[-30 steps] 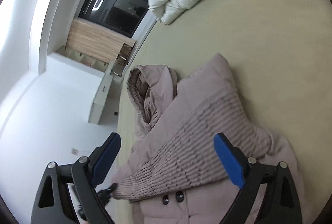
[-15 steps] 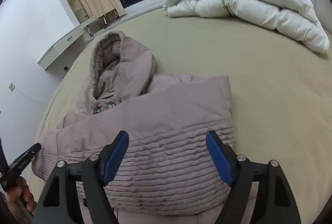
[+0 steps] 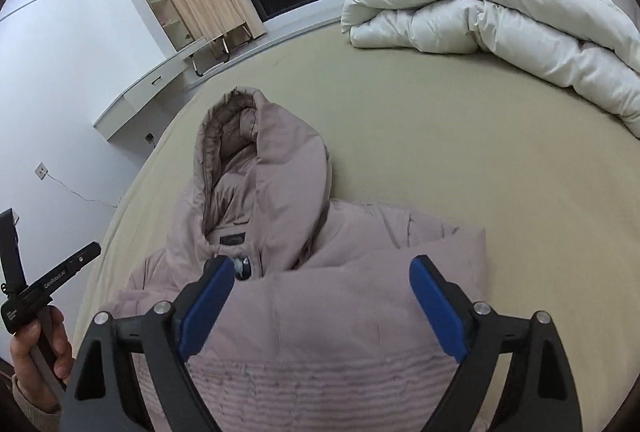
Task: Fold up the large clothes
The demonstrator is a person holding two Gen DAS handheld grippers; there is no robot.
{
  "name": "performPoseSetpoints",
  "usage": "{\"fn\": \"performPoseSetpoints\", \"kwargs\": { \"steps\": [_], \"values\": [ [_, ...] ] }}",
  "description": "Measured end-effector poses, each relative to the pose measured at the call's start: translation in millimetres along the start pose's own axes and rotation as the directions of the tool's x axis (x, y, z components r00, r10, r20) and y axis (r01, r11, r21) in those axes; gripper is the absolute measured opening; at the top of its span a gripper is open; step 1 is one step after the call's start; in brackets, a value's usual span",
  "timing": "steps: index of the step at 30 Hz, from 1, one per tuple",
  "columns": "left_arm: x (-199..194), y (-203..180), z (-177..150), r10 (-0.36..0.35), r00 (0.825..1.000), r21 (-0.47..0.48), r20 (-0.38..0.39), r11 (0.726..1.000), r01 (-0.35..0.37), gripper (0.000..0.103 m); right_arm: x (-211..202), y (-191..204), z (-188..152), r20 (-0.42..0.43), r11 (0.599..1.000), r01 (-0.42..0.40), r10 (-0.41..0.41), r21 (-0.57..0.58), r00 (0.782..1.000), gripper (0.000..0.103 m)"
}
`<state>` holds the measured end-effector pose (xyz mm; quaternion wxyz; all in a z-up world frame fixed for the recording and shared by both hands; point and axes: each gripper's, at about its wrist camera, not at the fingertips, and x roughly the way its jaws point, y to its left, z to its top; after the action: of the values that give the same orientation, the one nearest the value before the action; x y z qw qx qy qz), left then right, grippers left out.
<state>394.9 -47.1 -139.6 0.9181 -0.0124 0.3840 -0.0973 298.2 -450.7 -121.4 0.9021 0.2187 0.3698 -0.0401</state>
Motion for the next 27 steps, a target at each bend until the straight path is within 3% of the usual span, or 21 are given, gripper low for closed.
{"fn": "performPoseSetpoints", "kwargs": {
  "steps": [1, 2, 3, 8, 13, 14, 15, 18, 22, 26, 27],
  "values": [
    [17.2, -11.6, 17.7, -0.029, 0.999, -0.009, -0.015, 1.0, 0.029, 0.041, 7.8, -1.5, 8.7, -0.004, 1.0, -0.007, 0.007, 0.005, 1.0, 0.092],
    [31.9, -20.3, 29.4, -0.049, 0.998, -0.023, -0.026, 0.999, 0.048, 0.062, 9.9, 0.2, 10.3, -0.001, 1.0, -0.024, 0.024, 0.008, 1.0, 0.092],
    [47.1, -30.6, 41.9, -0.072, 0.997, -0.032, -0.033, 0.997, 0.071, 0.065, 15.1, 0.8, 15.0, 0.0, 1.0, -0.029, 0.029, 0.01, 1.0, 0.092],
    [129.2, -82.3, 80.4, 0.012, 0.993, 0.048, -0.119, 0.999, -0.007, 0.065, 41.2, 5.9, 20.0, -0.022, 0.999, -0.036, 0.036, 0.0, 0.999, 0.092],
    [192.9, -79.2, 94.4, 0.093, 0.983, 0.021, -0.159, 0.996, -0.091, 0.065, 69.2, 9.2, 33.3, -0.031, 0.999, -0.025, 0.024, -0.036, 0.999, 0.092],
    [201.3, -75.0, 95.5, 0.087, 0.982, 0.002, -0.166, 0.996, -0.088, 0.056, 74.6, 11.4, 38.5, -0.031, 0.999, -0.031, 0.03, -0.043, 0.999, 0.092],
    [206.9, -69.8, 95.8, 0.08, 0.981, -0.018, -0.175, 0.996, -0.084, 0.04, 79.7, 16.1, 44.2, -0.029, 0.998, -0.033, 0.032, -0.056, 0.999, 0.092],
    [216.9, -57.0, 96.1, 0.037, 0.979, -0.086, -0.2, 0.995, -0.055, 0.018, 101.6, 33.2, 61.8, -0.043, 0.995, -0.027, 0.023, -0.101, 0.999, 0.092],
    [201.3, -58.1, 96.9, 0.028, 0.991, -0.068, -0.133, 0.997, -0.037, 0.011, 134.5, 53.3, 89.5, -0.059, 0.995, -0.027, 0.021, -0.1, 0.998, 0.092],
    [181.3, -50.7, 96.7, 0.011, 0.996, -0.065, -0.093, 0.998, -0.017, 0.009, 181.2, 64.4, 108.7, -0.117, 0.996, 0.041, -0.051, -0.083, 0.992, 0.091],
    [173.3, -50.7, 95.2, 0.009, 0.997, -0.059, -0.081, 0.998, -0.014, 0.009, 193.6, 65.8, 111.6, -0.143, 0.995, 0.057, -0.069, -0.083, 0.987, 0.082]
  ]
}}
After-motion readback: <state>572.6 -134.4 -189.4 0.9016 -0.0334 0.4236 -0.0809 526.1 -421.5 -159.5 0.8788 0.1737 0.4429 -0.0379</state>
